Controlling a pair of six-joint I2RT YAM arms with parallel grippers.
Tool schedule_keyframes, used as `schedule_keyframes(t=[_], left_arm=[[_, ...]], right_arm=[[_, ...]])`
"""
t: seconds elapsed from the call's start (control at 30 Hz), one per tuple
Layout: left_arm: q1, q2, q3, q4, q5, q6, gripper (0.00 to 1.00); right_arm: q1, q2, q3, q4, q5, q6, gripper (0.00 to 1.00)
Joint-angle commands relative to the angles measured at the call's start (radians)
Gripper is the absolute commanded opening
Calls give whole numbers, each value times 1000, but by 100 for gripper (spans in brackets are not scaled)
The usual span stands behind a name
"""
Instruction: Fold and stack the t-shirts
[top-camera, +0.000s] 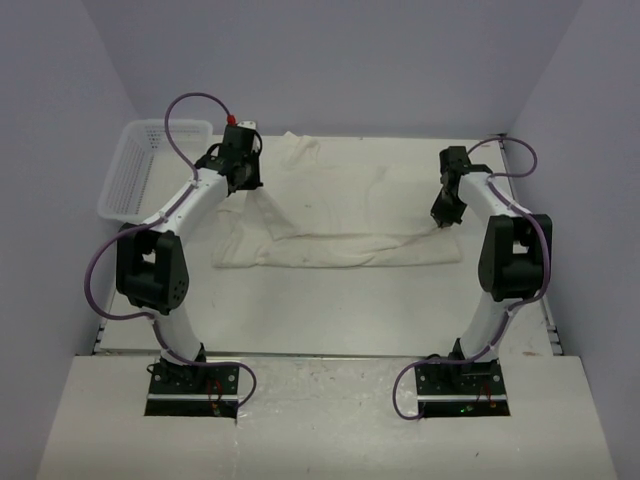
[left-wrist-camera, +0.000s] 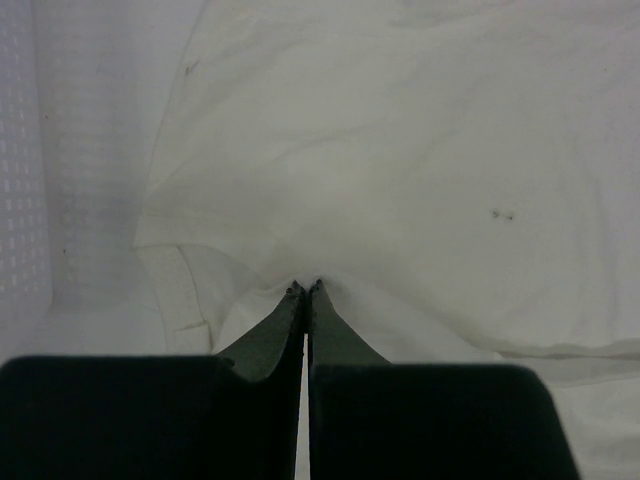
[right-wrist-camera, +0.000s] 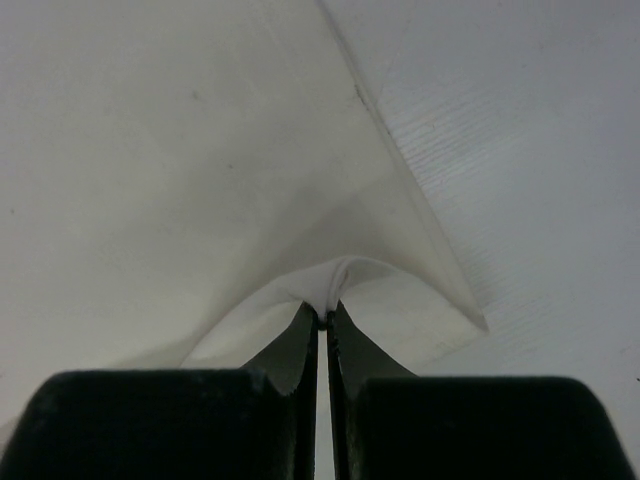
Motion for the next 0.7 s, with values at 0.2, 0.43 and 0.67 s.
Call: schedule_keyframes(t=[0.2, 0.43, 0.67], left_arm=[[12, -73, -33, 37, -88, -12, 0], [18, -101, -51, 43, -130, -21, 0], [26, -133, -83, 63, -162, -29, 0]], right_arm=[[-4, 48, 75, 20, -50, -59, 0], [-4, 51, 81, 34, -69, -79, 0], [-4, 62, 103, 44, -81, -95, 0]])
